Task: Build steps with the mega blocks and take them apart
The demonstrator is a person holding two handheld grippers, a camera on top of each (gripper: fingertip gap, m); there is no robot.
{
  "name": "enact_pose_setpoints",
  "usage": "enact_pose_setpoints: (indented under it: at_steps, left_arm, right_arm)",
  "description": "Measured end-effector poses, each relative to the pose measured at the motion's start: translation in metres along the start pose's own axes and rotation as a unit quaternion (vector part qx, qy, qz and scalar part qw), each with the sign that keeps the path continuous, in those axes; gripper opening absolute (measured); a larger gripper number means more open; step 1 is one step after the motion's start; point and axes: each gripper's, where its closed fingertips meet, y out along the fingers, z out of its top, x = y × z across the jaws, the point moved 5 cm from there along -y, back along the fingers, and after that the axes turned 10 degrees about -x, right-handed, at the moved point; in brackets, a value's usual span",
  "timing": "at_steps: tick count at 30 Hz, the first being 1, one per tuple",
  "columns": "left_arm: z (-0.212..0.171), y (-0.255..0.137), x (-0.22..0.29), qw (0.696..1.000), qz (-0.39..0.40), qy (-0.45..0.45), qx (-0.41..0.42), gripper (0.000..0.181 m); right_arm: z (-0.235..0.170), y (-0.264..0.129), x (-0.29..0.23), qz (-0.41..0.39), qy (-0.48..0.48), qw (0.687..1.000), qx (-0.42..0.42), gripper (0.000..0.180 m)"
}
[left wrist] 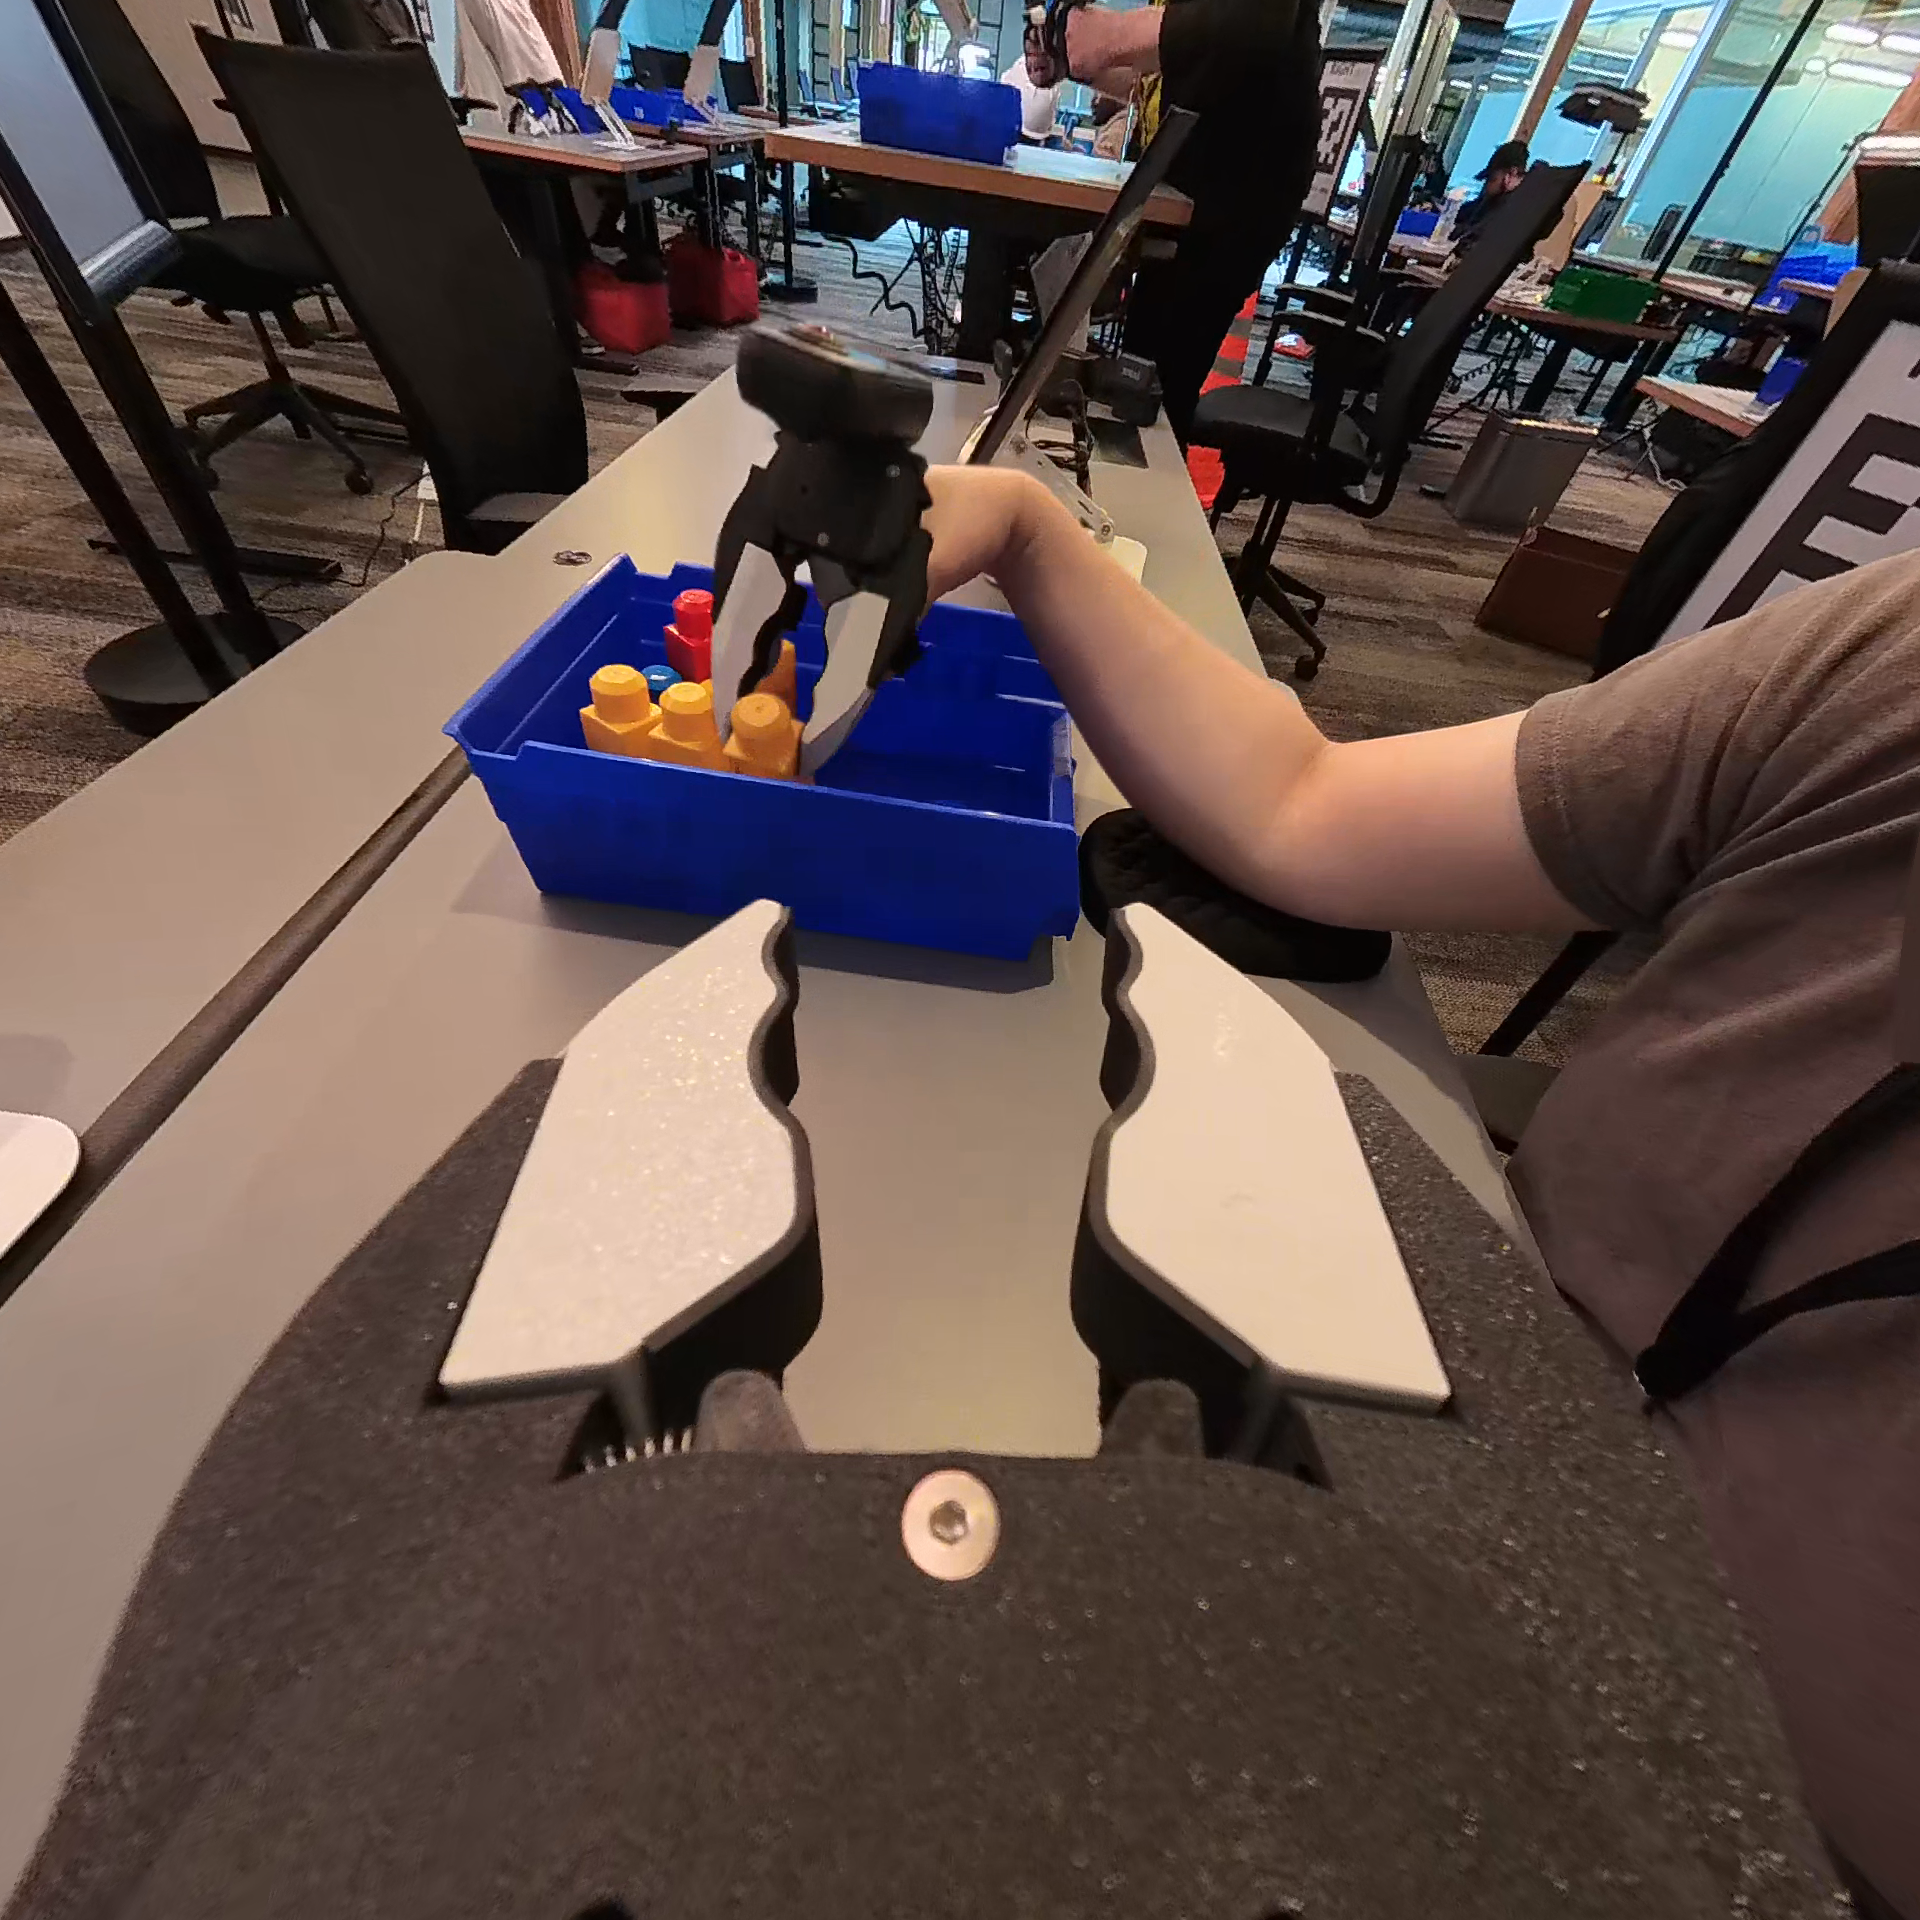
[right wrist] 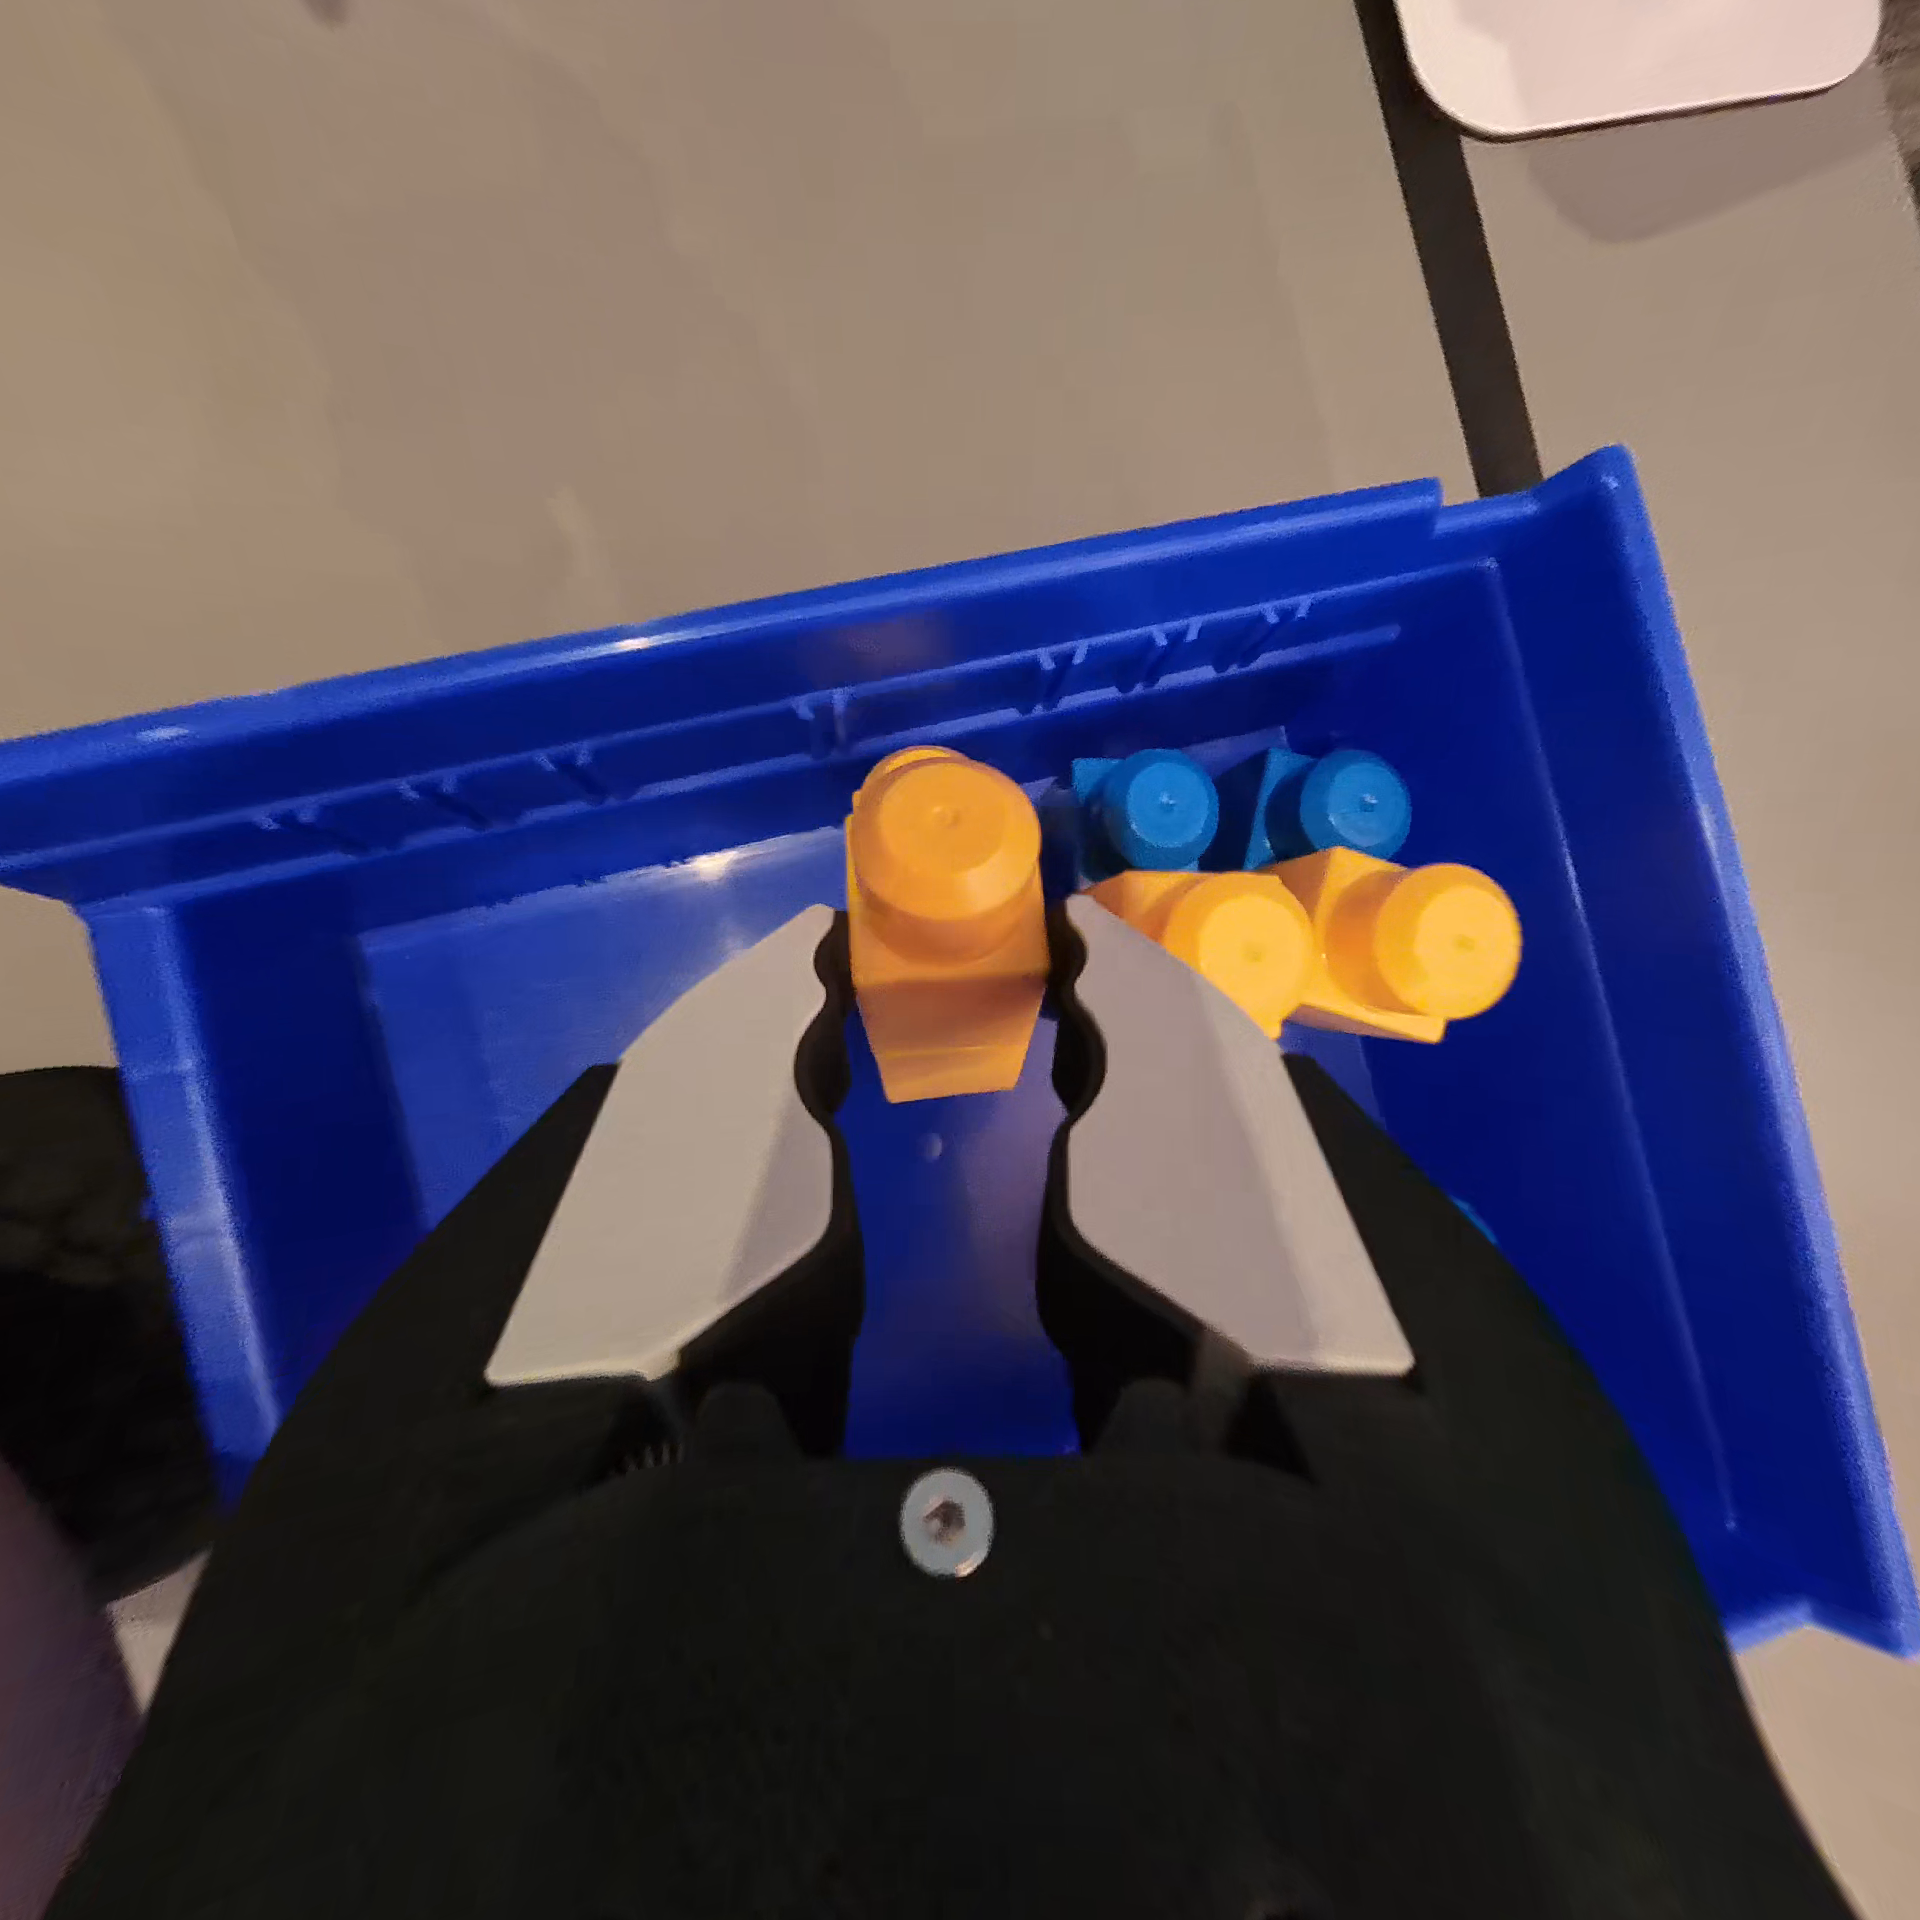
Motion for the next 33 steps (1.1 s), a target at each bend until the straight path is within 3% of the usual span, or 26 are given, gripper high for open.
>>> enact_pose_setpoints:
  at_steps: [12, 15, 17, 19, 23, 26, 29, 33]
  left_arm:
    - [0.006, -0.008, 0.006, 1.000, -0.017, -0.008, -0.001, 0.053]
    - [0.012, -0.031, 0.002, 1.000, 0.028, 0.006, -0.004, 0.054]
    - [0.015, -0.064, -0.009, 0.995, 0.103, 0.011, -0.014, 0.054]
    - [0.011, -0.110, -0.026, 0.975, 0.221, 0.004, -0.031, 0.055]
    - [-0.031, -0.197, -0.057, 0.897, 0.420, -0.042, -0.129, 0.053]
    - [-0.064, -0.228, -0.078, 0.878, 0.450, -0.055, -0.154, 0.052]
    - [-0.095, -0.248, -0.104, 0.864, 0.463, -0.125, -0.153, 0.051]
    - [-0.134, -0.252, -0.135, 0.828, 0.494, -0.159, -0.210, 0.052]
  right_arm:
    - [-0.002, -0.014, 0.011, -0.063, 0.017, 0.997, 0.037, 0.040]
    - [0.002, -0.030, 0.009, -0.081, 0.014, 0.995, 0.059, 0.039]
    - [0.004, -0.040, 0.007, -0.095, 0.013, 0.993, 0.066, 0.039]
    - [0.008, -0.049, 0.009, -0.122, 0.011, 0.990, 0.071, 0.039]
    - [0.023, -0.064, 0.013, -0.168, 0.007, 0.981, 0.093, 0.038]
    - [0.034, -0.067, 0.011, -0.186, -0.008, 0.978, 0.097, 0.038]
    - [0.039, -0.065, 0.008, -0.190, -0.020, 0.978, 0.087, 0.038]
    - [0.040, -0.061, 0.007, -0.187, -0.023, 0.979, 0.074, 0.039]
